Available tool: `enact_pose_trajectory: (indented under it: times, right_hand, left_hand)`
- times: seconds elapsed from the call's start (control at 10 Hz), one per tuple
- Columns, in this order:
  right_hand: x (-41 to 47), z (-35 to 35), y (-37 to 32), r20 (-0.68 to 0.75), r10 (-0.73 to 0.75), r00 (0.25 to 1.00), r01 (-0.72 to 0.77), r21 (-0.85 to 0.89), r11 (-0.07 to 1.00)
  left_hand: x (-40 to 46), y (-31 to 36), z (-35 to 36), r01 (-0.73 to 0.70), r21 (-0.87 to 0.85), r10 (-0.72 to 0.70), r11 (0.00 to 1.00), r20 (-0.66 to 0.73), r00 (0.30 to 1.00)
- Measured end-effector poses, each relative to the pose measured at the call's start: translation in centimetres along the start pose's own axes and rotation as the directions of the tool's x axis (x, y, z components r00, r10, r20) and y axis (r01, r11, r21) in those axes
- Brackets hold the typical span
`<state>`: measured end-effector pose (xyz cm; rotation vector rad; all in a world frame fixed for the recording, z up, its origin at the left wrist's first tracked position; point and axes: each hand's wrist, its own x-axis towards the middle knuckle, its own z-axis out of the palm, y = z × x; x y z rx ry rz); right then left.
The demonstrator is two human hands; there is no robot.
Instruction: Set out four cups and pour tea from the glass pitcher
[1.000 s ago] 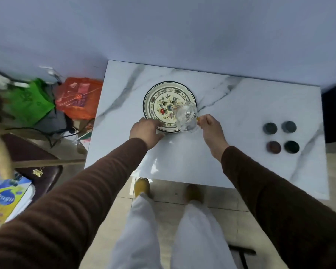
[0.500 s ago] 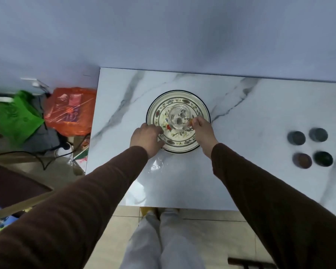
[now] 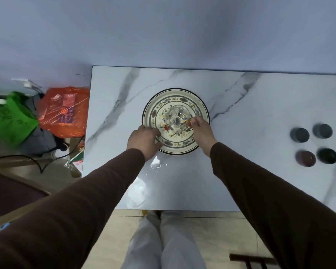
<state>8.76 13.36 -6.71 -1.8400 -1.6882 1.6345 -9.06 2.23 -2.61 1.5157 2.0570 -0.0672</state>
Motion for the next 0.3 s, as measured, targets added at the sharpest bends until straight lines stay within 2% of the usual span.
enact_pose_trajectory:
  times: [0.3]
  right_hand:
    - [-3.7, -2.0, 0.0, 0.025, 0.002, 1.000, 0.003, -0.208, 0.978]
  left_hand:
    - [-3.0, 1.1, -2.0, 0.016, -0.021, -0.016, 1.000, -0.013, 1.000]
